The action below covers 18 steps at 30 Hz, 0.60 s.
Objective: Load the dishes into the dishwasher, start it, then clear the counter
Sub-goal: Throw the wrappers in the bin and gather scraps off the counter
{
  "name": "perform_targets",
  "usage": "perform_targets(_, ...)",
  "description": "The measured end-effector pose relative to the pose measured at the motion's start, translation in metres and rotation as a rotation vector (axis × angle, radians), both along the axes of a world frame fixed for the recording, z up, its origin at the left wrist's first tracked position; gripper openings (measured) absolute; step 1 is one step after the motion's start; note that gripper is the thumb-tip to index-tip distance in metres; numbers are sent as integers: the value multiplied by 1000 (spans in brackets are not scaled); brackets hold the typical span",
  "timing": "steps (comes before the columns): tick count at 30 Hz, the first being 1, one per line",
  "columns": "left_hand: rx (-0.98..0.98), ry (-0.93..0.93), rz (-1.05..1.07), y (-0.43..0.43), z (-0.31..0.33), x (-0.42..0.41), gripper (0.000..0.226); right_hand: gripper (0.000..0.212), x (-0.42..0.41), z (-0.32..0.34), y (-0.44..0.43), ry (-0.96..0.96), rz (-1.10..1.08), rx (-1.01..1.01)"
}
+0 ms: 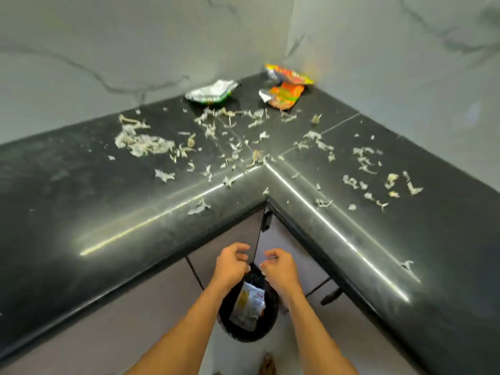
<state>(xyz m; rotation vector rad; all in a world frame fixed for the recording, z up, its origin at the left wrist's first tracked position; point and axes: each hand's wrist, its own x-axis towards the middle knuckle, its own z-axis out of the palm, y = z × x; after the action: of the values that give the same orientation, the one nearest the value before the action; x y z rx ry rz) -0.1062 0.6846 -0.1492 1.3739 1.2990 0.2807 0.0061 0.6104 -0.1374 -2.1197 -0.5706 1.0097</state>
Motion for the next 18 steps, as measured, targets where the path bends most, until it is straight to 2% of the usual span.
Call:
perform_targets(6, 158, -101, -59, 29, 101, 16, 40, 25, 20, 93, 26, -136, -14, 190)
perform_targets(8, 194, -141, -79, 36, 125, 22, 39, 22, 28, 114, 33, -126, -52, 266)
perform_targets(13, 252, -202, -56, 55, 155, 41, 35, 22, 50, 137, 52, -86, -68, 374)
perform_targets(18, 250, -214, 21, 72, 168, 63, 32, 20, 80, 144, 74, -27, -44, 378)
